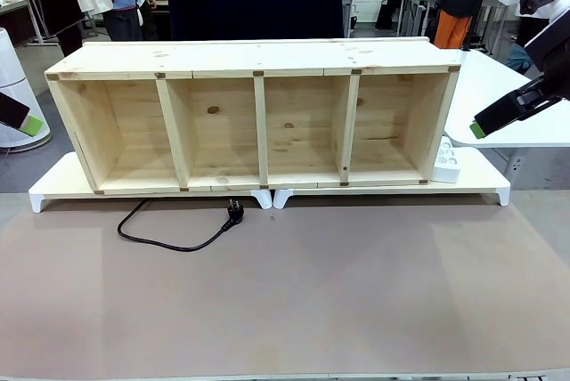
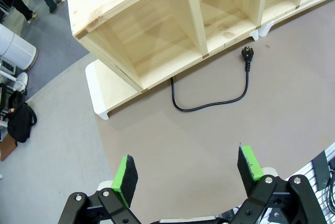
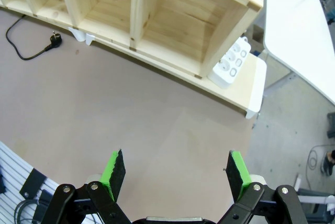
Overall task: Perform cable management.
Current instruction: When the cord part of the Power Cable appears at the lower middle area of the table and stops, grasp the cord part of the Power Cable.
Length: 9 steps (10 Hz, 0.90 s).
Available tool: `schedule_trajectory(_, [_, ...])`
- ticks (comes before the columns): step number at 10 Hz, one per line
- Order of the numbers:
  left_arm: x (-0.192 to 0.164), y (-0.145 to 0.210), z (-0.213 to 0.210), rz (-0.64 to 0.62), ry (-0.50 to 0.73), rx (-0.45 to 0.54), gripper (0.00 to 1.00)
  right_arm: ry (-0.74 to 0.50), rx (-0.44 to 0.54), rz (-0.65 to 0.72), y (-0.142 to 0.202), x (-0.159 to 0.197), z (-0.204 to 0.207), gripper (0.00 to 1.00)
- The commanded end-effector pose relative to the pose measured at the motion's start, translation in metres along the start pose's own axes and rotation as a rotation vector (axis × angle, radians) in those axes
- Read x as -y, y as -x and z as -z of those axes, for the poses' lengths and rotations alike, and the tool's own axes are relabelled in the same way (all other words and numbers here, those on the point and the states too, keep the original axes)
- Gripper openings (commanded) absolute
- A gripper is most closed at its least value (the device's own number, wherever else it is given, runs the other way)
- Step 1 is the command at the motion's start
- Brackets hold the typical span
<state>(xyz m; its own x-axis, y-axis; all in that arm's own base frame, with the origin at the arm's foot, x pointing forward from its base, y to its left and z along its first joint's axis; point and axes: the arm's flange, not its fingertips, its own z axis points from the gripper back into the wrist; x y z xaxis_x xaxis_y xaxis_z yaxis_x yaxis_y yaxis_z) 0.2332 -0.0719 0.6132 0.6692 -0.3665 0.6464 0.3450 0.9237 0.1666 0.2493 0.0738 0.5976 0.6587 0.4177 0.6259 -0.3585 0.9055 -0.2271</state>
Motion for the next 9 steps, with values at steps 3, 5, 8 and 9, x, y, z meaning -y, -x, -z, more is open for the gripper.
schedule_trajectory(3, [0.000,0.000,0.000,-0.004,0.001,0.001,1.00,0.001,-0.001,0.001,0.000,0.000,0.001,1.00])
schedule_trajectory(5, [0.000,0.000,0.000,-0.004,0.001,0.001,1.00,0.001,-0.001,0.001,0.000,0.000,0.001,1.00])
schedule_trajectory(8, [0.000,0.000,0.000,-0.004,0.001,0.001,1.00,-0.013,0.001,-0.148,-0.018,-0.017,0.001,1.00])
schedule_trajectory(9, [0.000,0.000,0.000,-0.004,0.001,0.001,1.00,-0.014,-0.005,-0.217,-0.027,-0.026,0.002,1.00])
